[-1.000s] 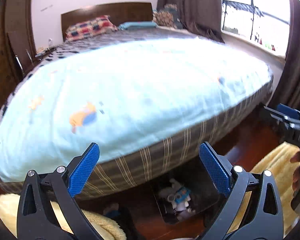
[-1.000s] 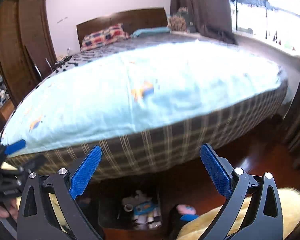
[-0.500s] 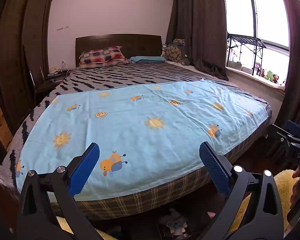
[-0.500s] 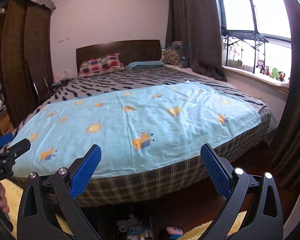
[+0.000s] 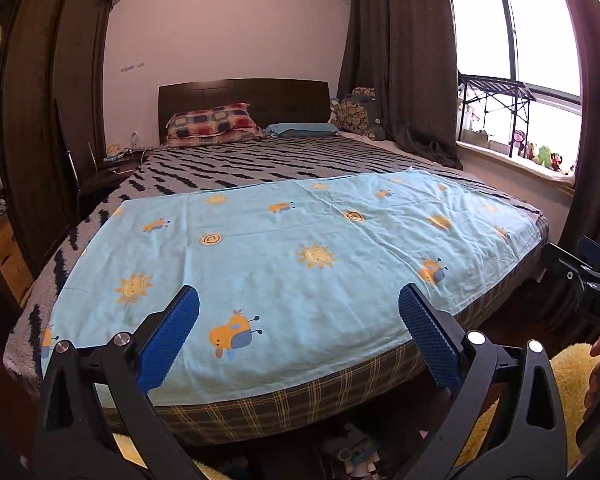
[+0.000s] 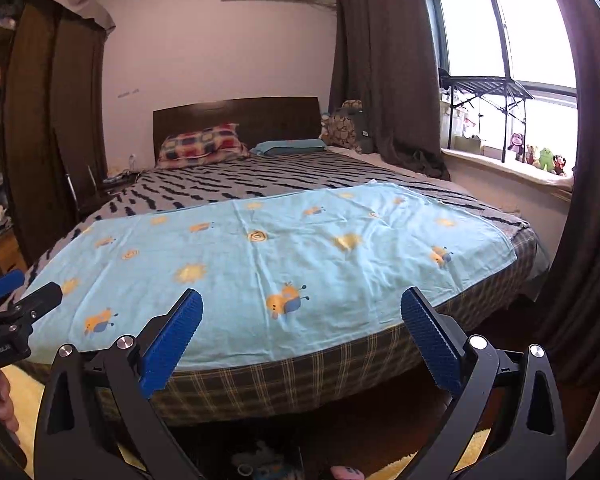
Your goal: Collect trash
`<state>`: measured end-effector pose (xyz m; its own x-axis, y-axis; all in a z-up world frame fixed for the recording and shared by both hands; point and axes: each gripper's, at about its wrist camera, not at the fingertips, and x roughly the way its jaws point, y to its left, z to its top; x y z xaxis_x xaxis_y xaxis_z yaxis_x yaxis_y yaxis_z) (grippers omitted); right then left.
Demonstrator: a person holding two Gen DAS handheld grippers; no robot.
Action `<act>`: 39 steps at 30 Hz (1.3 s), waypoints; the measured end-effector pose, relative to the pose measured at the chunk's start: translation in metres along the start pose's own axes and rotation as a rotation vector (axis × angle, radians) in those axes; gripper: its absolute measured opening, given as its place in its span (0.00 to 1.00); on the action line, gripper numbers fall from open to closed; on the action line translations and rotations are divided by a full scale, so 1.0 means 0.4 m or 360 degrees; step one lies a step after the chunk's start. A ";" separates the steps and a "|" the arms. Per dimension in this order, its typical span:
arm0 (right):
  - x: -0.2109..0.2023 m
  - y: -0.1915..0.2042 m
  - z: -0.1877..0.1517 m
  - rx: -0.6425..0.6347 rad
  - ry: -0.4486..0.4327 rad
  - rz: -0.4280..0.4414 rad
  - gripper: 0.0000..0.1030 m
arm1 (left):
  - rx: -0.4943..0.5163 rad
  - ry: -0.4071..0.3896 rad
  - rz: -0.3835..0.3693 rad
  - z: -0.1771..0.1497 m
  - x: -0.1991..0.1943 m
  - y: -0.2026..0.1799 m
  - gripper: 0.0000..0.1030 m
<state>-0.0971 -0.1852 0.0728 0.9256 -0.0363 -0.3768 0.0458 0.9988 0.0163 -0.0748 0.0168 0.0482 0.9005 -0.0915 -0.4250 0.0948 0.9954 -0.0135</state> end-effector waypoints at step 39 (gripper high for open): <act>0.023 0.039 -0.004 -0.0033 0.0046 0.0067 0.97 | -0.0019 -0.0011 -0.0014 0.001 -0.006 0.008 0.92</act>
<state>-0.0886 -0.1699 0.0679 0.9153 0.0064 -0.4027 -0.0011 0.9999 0.0134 -0.0766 0.0202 0.0495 0.9027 -0.1003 -0.4184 0.0976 0.9948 -0.0280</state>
